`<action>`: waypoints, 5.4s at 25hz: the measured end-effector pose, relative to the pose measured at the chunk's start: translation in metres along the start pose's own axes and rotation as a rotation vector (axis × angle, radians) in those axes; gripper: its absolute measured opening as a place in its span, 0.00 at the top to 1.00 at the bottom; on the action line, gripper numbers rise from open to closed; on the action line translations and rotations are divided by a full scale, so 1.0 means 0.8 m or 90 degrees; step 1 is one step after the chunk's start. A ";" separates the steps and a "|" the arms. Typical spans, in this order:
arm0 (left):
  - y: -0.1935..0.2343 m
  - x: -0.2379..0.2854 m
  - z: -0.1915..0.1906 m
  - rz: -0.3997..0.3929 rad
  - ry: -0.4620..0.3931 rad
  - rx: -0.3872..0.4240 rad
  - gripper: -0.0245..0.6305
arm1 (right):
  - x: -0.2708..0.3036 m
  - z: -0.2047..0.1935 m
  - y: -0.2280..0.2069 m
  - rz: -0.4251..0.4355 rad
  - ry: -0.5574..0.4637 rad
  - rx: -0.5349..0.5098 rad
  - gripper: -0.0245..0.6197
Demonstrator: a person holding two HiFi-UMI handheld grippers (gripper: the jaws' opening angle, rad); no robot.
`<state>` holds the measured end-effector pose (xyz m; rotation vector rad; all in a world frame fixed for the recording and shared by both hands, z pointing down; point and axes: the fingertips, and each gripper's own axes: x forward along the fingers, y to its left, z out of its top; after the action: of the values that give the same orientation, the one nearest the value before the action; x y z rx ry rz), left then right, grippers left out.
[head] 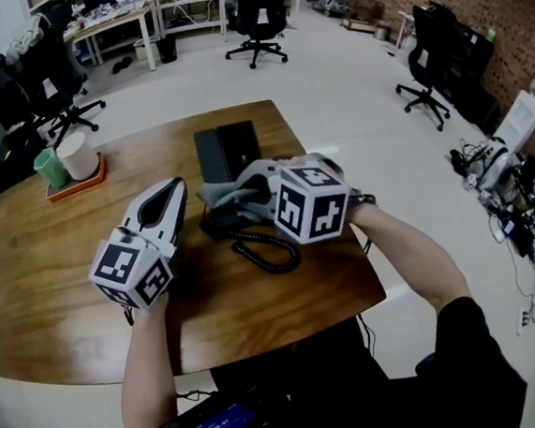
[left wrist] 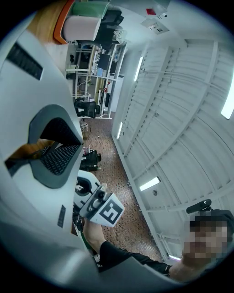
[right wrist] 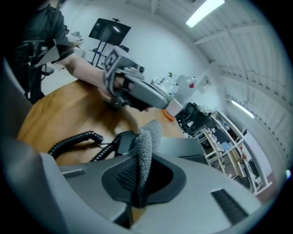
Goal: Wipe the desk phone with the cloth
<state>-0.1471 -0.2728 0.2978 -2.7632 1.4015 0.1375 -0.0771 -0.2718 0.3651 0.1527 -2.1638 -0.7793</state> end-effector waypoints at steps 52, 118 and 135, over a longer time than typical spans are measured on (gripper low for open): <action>-0.002 -0.001 -0.001 -0.006 -0.006 -0.007 0.98 | -0.004 -0.064 -0.190 -0.241 -0.010 0.169 0.92; -0.005 -0.002 -0.001 -0.016 -0.007 -0.007 0.98 | -0.011 -0.085 -0.199 -0.250 0.022 0.172 0.92; -0.025 0.005 0.001 -0.038 0.004 -0.008 0.98 | -0.051 -0.058 0.021 -0.070 0.015 0.032 0.92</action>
<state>-0.1284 -0.2641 0.2968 -2.8139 1.3232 0.1361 -0.0136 -0.2660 0.3703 0.3069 -2.1681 -0.7807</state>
